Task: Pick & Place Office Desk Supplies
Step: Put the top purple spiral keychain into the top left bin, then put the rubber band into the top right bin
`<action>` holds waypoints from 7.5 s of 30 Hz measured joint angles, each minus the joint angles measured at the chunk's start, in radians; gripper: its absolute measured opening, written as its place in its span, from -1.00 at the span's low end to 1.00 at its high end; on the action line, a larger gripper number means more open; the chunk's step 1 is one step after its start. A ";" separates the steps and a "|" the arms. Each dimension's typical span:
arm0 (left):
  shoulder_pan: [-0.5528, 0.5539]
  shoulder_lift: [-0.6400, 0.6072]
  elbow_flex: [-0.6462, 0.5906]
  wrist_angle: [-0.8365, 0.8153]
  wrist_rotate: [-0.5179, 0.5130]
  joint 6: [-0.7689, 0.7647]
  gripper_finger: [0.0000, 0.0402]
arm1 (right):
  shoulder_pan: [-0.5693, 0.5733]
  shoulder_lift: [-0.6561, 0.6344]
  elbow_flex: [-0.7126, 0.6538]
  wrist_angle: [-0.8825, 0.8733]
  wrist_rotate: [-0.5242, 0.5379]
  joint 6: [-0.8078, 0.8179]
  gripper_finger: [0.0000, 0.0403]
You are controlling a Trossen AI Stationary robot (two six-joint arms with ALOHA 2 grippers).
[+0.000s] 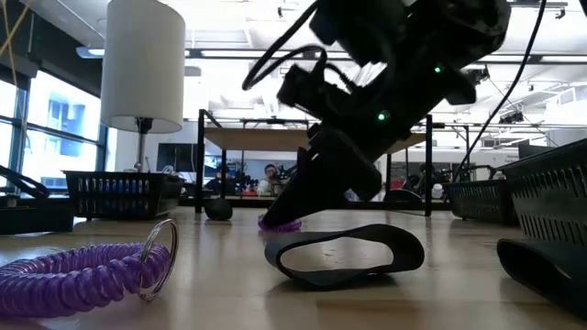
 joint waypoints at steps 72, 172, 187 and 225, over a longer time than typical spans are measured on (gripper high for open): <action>0.155 0.251 0.000 0.338 -0.278 0.742 -0.28 | 0.123 -0.305 0.063 -0.073 -0.206 -0.011 -0.99; 0.761 -0.270 0.000 -1.021 0.197 -0.005 -0.82 | 0.358 -0.157 0.064 0.358 0.167 0.159 0.15; 0.864 -0.266 0.000 -1.043 0.232 -0.002 -0.78 | 0.367 -0.129 0.064 0.513 0.168 0.148 0.15; 0.618 -0.303 0.030 -1.018 0.639 -0.190 -0.40 | 0.299 -0.129 0.064 0.431 0.165 -0.159 0.15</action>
